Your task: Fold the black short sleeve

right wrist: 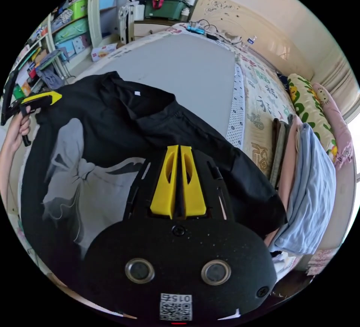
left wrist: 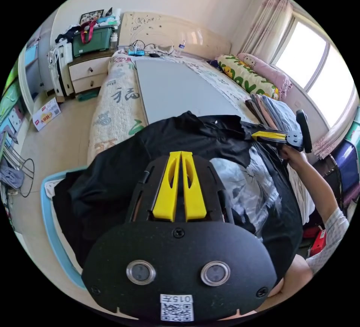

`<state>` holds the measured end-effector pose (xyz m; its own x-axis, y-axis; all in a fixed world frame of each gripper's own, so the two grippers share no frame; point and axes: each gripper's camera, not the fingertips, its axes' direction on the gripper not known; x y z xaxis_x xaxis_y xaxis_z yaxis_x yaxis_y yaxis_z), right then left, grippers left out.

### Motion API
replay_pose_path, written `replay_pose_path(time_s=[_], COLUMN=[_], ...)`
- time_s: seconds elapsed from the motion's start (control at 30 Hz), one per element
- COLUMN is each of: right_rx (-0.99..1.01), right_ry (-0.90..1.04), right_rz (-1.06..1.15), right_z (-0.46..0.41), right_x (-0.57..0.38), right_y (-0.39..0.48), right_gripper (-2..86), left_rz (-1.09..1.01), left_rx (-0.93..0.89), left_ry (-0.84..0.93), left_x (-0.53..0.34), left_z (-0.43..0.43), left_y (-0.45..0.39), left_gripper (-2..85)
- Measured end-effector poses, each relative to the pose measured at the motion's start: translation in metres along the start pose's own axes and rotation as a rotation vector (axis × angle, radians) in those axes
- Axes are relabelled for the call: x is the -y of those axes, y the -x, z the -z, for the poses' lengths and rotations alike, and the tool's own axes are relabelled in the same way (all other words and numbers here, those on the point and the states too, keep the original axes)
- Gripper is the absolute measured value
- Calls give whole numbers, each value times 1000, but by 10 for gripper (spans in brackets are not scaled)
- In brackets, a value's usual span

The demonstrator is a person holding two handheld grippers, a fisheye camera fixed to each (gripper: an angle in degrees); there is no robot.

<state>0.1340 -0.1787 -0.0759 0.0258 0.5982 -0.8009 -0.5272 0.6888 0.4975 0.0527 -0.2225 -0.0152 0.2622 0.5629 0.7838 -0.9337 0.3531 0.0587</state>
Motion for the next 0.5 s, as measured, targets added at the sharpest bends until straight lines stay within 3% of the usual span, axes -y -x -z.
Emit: replay_pose_path(time_s=[0.07,0.27,0.4,0.5], right_rx=[-36,-147,35,75], right_ry=[-22,-9,-72,-168], right_rz=[-32,-78,-213,-112], right_z=[-5,-30,-16,19], right_x=[3,15,-15,-78], right_y=[1,-6,-39,-39], right_gripper=[-6,-8,-6,-5], left_rz=[-4,82,102,-29], left_rx=[24,-25,-30,-111], left_ry=[69,10,-14,-35], left_x=[6,18,13,-14], left_z=[-14,-3,27,78], left_y=[4,24,21,0], left_gripper=[-5,-8,-7,-2])
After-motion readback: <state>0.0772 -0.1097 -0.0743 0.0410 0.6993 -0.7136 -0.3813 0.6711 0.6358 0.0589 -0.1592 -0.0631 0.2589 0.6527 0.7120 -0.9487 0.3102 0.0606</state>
